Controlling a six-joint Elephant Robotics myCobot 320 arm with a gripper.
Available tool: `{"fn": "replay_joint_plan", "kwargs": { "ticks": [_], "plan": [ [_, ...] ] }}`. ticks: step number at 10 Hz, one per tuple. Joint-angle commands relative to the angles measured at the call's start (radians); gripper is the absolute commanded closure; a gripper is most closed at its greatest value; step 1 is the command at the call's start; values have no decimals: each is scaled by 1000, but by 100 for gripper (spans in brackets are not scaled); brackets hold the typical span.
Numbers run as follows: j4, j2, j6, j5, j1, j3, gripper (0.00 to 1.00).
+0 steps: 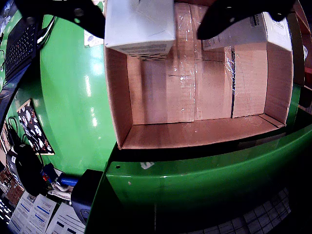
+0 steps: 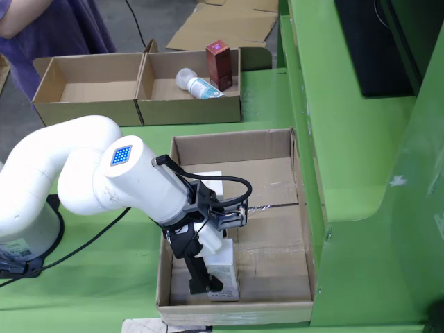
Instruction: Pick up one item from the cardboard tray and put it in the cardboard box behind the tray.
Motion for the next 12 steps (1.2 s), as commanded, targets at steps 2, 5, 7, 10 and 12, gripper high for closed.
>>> {"fn": "replay_joint_plan", "kwargs": {
  "ticks": [2,5,7,10,12],
  "plan": [
    [13,27,2,1,-4,26,90],
    [13,27,2,1,-4,26,100],
    [13,27,2,1,-4,26,100],
    [13,27,2,1,-4,26,100],
    [13,27,2,1,-4,26,100]
  ]
}}
